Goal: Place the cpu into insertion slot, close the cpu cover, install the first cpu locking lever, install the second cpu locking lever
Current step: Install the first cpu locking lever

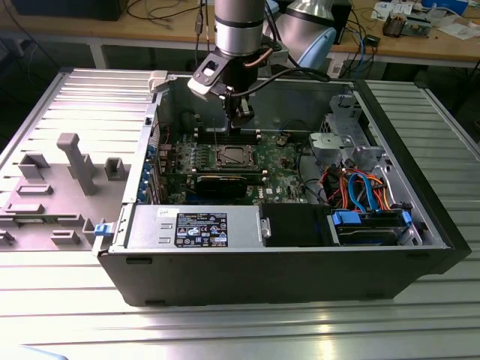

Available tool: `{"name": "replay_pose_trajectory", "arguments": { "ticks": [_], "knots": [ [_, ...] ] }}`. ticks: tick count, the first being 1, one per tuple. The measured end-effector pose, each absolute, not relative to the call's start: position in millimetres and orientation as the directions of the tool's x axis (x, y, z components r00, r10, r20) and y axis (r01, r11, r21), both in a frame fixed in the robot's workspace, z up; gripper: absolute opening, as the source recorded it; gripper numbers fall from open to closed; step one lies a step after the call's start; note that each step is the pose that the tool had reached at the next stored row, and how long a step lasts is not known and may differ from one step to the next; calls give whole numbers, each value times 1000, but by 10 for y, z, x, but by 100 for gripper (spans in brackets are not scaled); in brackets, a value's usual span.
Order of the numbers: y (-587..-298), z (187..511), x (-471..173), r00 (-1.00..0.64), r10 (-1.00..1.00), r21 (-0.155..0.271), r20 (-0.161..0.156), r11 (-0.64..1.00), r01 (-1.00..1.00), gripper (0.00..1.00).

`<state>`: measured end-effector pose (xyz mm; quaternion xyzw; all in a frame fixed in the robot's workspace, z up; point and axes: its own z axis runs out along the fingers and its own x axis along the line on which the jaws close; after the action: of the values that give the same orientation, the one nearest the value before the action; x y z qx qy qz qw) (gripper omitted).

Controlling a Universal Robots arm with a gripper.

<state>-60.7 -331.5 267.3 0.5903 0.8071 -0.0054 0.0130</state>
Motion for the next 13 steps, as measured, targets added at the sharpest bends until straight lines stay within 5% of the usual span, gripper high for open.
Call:
{"name": "replay_pose_trajectory", "arguments": {
  "ticks": [13],
  "knots": [
    [-3315,2673,-608,-435,900,7,-27,436,900,11]
  ]
}}
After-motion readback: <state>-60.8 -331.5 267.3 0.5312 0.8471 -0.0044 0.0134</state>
